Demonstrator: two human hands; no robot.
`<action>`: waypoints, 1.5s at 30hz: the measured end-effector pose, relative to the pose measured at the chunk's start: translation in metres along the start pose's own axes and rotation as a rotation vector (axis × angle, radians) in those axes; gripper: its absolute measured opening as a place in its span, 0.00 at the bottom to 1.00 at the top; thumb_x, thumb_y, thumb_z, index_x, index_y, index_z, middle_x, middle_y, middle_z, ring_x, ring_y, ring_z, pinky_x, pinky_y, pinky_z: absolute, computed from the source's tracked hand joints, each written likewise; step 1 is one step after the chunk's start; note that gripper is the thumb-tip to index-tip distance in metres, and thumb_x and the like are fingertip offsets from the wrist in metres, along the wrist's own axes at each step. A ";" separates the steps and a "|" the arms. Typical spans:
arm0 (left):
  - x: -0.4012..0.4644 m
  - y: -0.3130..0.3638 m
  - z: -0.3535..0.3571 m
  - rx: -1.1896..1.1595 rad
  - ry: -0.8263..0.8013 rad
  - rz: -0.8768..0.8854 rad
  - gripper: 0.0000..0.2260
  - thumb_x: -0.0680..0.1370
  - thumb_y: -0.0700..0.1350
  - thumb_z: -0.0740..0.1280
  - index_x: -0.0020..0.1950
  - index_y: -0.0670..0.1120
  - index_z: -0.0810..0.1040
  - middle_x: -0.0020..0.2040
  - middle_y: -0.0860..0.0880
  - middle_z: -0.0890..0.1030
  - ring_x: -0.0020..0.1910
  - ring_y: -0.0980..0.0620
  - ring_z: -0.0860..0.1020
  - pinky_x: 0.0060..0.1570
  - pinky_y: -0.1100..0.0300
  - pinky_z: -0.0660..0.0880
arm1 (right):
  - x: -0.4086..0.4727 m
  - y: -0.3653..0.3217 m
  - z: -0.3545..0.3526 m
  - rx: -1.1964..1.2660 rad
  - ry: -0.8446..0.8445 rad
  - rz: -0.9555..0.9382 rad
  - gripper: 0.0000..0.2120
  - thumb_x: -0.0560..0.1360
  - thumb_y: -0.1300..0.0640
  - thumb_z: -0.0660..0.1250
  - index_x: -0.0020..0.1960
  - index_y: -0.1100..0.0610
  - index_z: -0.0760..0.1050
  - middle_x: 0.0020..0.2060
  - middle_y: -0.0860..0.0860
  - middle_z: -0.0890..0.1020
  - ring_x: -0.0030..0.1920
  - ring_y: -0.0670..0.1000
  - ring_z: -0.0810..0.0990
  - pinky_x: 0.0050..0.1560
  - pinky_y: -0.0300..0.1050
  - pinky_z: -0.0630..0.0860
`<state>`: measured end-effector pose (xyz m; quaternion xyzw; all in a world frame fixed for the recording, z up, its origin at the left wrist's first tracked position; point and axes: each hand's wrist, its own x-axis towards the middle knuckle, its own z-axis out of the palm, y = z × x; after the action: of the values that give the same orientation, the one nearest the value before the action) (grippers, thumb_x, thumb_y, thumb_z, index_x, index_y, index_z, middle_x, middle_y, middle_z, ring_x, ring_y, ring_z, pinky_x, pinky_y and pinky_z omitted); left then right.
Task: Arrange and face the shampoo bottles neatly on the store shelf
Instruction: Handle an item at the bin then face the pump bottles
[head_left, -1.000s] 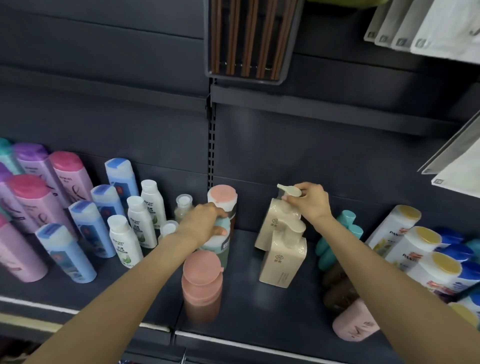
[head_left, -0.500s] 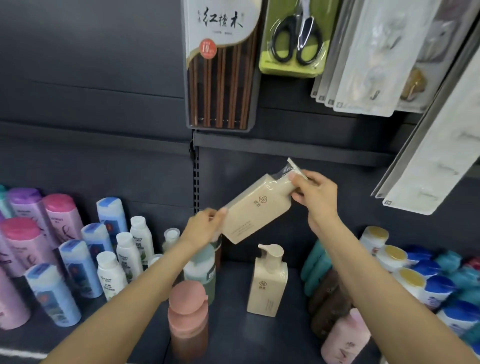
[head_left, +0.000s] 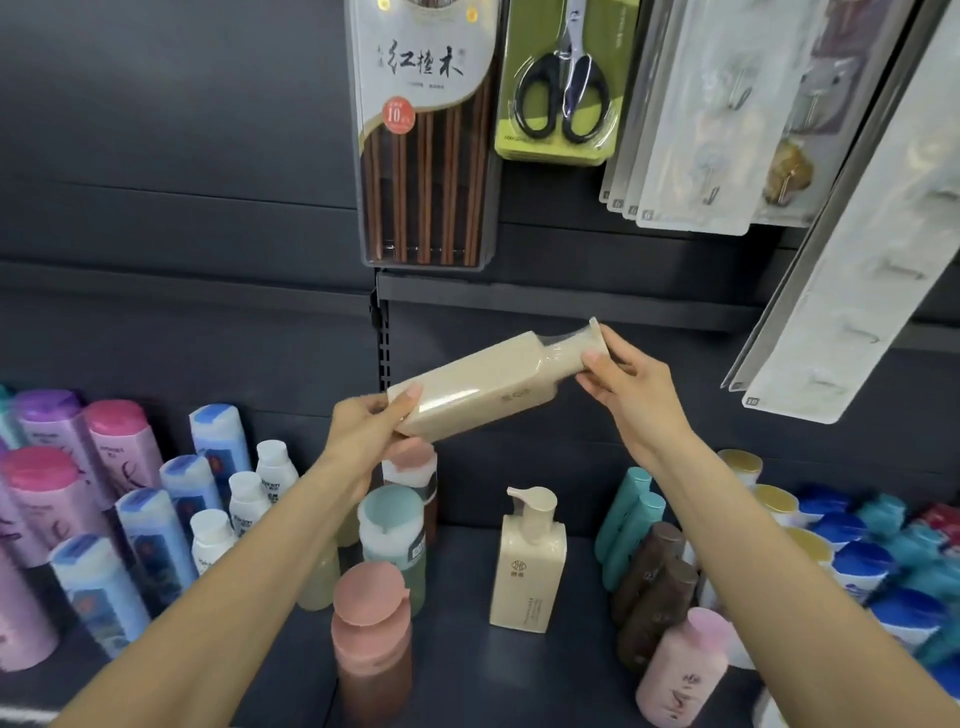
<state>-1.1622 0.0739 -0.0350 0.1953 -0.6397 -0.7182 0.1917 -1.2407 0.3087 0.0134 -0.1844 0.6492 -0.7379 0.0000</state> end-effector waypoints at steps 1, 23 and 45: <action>-0.002 0.003 -0.002 -0.025 0.017 0.038 0.10 0.74 0.45 0.71 0.51 0.41 0.78 0.48 0.44 0.82 0.48 0.47 0.82 0.47 0.57 0.81 | -0.001 0.001 -0.004 0.050 -0.018 0.016 0.18 0.77 0.63 0.64 0.66 0.53 0.73 0.55 0.49 0.81 0.56 0.46 0.79 0.54 0.38 0.78; -0.019 0.038 -0.034 0.109 -0.080 0.568 0.24 0.66 0.33 0.74 0.58 0.50 0.76 0.52 0.60 0.83 0.58 0.59 0.79 0.57 0.65 0.75 | -0.027 0.012 -0.012 0.472 -0.103 0.138 0.20 0.70 0.62 0.65 0.61 0.59 0.74 0.54 0.54 0.83 0.58 0.50 0.80 0.57 0.41 0.77; 0.002 -0.008 -0.021 0.050 -0.016 -0.075 0.15 0.72 0.50 0.72 0.45 0.38 0.82 0.42 0.41 0.84 0.39 0.48 0.84 0.39 0.61 0.81 | -0.019 -0.014 0.015 -0.047 -0.077 -0.100 0.09 0.74 0.63 0.68 0.54 0.59 0.72 0.47 0.51 0.84 0.52 0.52 0.82 0.59 0.54 0.77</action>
<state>-1.1530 0.0559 -0.0454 0.2183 -0.6511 -0.7103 0.1545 -1.2157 0.3013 0.0234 -0.2446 0.6559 -0.7139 -0.0161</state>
